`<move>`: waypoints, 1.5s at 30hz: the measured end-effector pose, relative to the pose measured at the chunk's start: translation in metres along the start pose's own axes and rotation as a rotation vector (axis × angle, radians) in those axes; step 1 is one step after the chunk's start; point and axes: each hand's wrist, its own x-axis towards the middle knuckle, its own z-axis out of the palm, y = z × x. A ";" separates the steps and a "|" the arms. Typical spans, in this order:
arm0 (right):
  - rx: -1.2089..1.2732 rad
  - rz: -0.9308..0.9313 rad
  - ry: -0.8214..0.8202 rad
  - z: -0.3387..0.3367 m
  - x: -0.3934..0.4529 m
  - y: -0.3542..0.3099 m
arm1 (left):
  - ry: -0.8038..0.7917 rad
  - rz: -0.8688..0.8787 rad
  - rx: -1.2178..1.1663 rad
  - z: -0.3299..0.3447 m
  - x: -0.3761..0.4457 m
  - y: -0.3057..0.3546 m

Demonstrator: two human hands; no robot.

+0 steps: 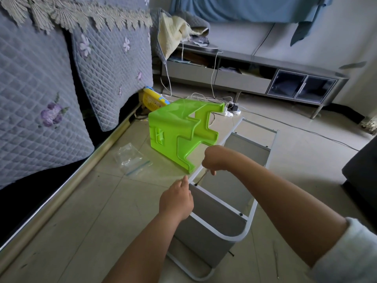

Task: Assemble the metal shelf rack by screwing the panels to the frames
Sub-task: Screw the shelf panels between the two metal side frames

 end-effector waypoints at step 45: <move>-0.264 0.025 -0.388 -0.012 0.015 -0.033 | -0.015 -0.013 0.012 0.003 -0.005 -0.003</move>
